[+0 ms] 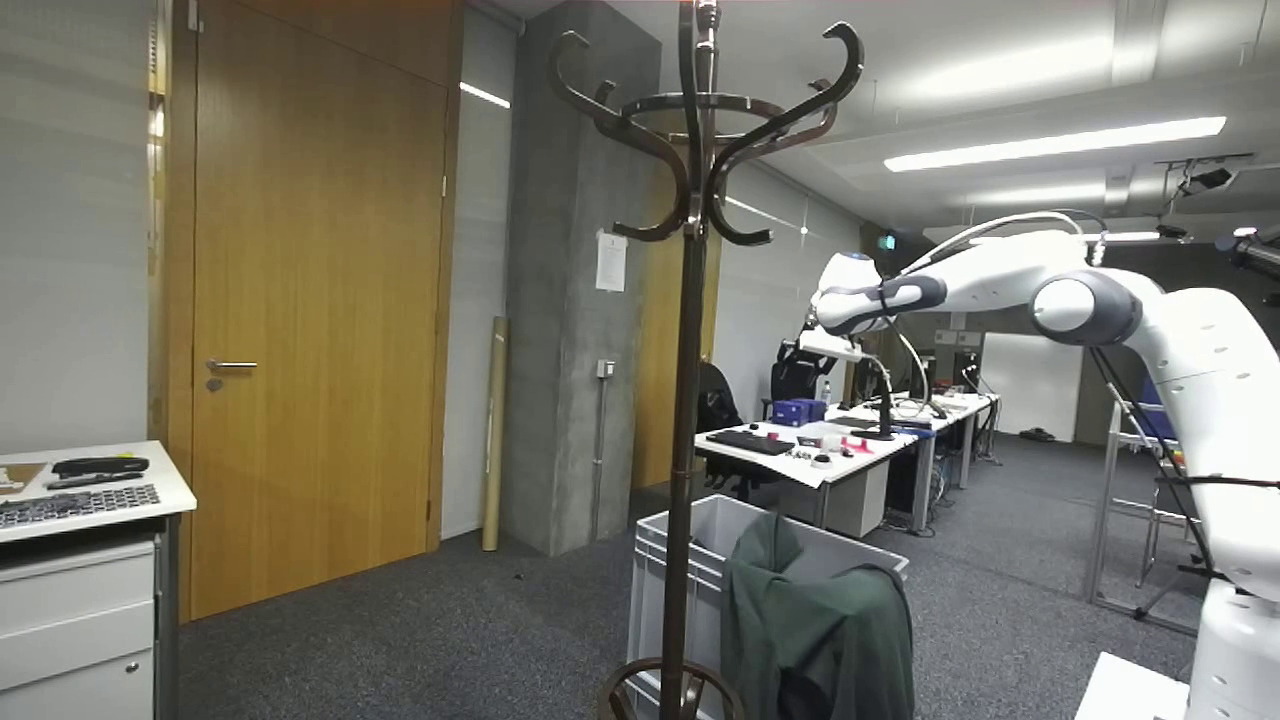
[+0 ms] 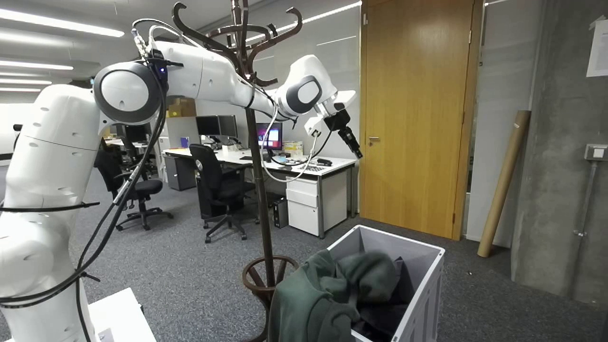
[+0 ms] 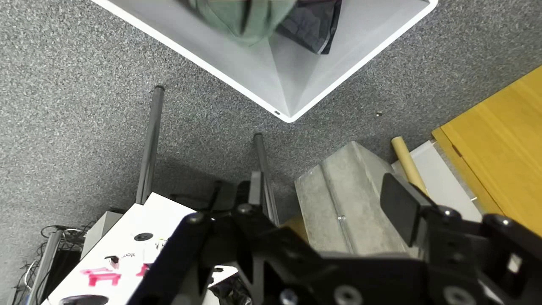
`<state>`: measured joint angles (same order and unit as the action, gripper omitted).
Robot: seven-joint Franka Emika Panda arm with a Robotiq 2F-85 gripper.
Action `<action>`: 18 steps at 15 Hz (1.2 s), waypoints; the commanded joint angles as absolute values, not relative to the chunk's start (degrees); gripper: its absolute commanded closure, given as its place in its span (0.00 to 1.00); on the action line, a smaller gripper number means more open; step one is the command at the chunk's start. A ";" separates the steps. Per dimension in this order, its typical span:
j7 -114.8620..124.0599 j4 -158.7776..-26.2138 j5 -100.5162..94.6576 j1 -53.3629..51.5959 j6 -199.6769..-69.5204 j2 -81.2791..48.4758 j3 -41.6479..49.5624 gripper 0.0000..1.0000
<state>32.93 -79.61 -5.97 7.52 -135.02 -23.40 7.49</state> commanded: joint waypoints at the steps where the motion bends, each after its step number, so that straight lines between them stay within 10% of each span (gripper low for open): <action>1: 30.45 -76.26 -4.12 6.89 -132.72 -24.37 8.58 0.00; 18: 23.22 -78.43 -2.74 6.28 -126.78 -13.58 5.53 0.00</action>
<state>25.59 -77.41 -3.57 6.00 -128.87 -15.97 6.01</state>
